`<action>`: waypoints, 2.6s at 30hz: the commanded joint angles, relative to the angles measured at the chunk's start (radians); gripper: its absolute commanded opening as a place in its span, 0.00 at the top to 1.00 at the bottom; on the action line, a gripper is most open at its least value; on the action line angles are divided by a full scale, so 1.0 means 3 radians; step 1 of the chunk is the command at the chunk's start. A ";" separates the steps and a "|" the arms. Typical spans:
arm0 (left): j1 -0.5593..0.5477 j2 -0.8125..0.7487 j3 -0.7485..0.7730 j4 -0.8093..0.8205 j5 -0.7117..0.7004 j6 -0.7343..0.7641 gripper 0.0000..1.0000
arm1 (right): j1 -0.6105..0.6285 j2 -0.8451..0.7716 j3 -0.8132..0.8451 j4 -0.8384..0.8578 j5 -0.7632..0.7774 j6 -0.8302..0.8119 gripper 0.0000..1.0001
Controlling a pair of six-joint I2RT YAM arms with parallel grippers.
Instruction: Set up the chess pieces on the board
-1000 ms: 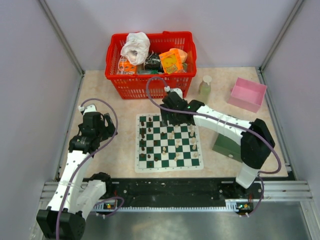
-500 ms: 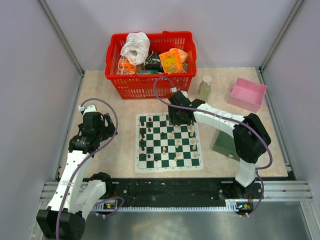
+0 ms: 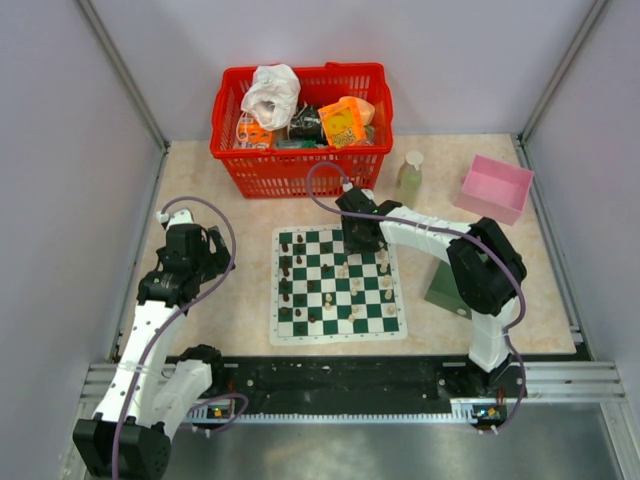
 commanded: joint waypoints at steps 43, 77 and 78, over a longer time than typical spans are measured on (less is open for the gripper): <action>-0.0003 -0.0065 -0.0014 0.0134 0.0007 0.0014 0.07 | 0.0744 -0.2031 -0.1004 -0.0377 0.0394 0.0134 0.86; -0.0003 -0.0045 -0.0019 0.0149 0.0032 0.0014 0.07 | 0.1283 -0.2159 -0.2027 -0.0644 0.0671 0.1076 0.85; -0.0003 -0.0035 -0.0019 0.0149 0.0032 0.0014 0.07 | 0.1283 -0.2154 -0.2037 -0.0629 0.0666 0.1070 0.85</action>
